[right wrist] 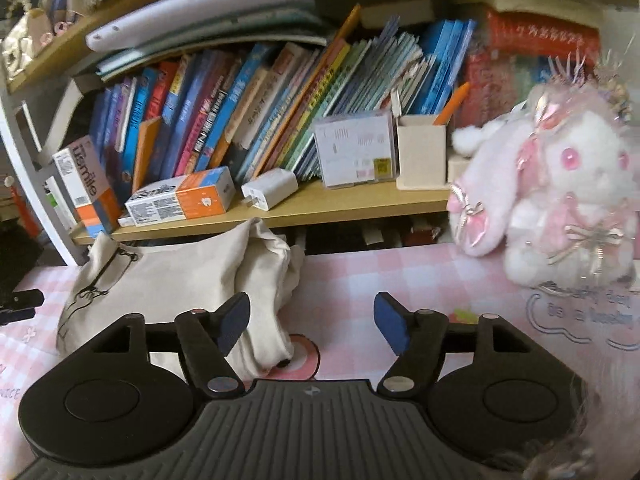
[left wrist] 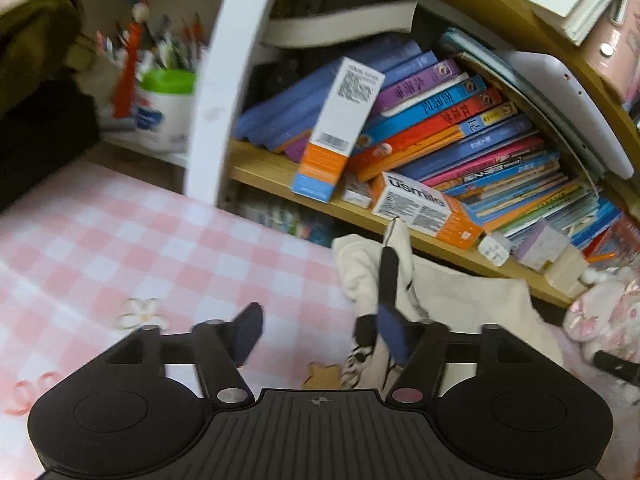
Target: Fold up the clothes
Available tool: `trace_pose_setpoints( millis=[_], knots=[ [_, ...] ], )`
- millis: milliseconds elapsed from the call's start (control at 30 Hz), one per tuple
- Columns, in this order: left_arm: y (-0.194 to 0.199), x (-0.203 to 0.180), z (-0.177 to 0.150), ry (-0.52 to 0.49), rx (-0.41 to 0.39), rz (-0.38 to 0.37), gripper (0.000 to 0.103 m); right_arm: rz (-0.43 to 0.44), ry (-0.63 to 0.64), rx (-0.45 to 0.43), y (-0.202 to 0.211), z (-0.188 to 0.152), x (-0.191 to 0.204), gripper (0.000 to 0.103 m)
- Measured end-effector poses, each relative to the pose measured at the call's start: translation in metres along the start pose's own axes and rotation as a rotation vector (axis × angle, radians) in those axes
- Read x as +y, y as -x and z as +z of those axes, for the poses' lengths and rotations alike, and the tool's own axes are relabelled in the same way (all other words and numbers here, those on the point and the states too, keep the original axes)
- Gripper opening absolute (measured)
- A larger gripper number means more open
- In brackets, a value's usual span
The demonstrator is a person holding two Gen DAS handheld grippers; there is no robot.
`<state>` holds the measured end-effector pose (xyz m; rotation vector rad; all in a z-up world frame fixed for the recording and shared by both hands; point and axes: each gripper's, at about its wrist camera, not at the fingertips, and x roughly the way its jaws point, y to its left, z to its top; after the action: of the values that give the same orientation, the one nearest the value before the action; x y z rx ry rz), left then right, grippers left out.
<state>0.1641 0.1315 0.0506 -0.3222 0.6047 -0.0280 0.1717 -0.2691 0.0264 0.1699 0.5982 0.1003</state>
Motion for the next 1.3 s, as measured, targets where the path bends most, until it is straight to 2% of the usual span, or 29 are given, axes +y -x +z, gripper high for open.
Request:
trace_pose_setpoints(
  millis=[33,100,233,300,400,667,967,1300],
  knots=[
    [0.006,-0.003,-0.004,-0.013,-0.007,0.009,0.07,-0.004,0.011,-0.007,0.006,-0.002,0.005,0.073],
    [0.017,-0.009,-0.011,-0.038,-0.022,0.027,0.082,-0.012,0.03,-0.015,0.017,-0.007,0.014,0.08],
    [0.04,-0.02,-0.026,-0.089,-0.051,0.062,0.091,-0.021,0.051,-0.015,0.038,-0.021,0.032,0.091],
    [0.052,-0.026,-0.033,-0.115,-0.066,0.08,0.095,-0.021,0.062,-0.01,0.048,-0.029,0.04,0.092],
    [0.069,-0.035,-0.045,-0.153,-0.088,0.106,0.097,-0.023,0.078,-0.005,0.063,-0.039,0.051,0.101],
    [0.096,-0.046,-0.065,-0.163,-0.072,0.123,0.098,-0.041,0.052,-0.014,0.099,-0.064,0.067,0.103],
    [0.11,-0.057,-0.099,-0.183,-0.004,0.165,0.101,-0.09,0.045,0.0,0.123,-0.098,0.087,0.103],
    [0.119,-0.054,-0.096,-0.193,-0.019,0.14,0.102,-0.104,0.053,0.001,0.131,-0.107,0.095,0.103]
  ],
)
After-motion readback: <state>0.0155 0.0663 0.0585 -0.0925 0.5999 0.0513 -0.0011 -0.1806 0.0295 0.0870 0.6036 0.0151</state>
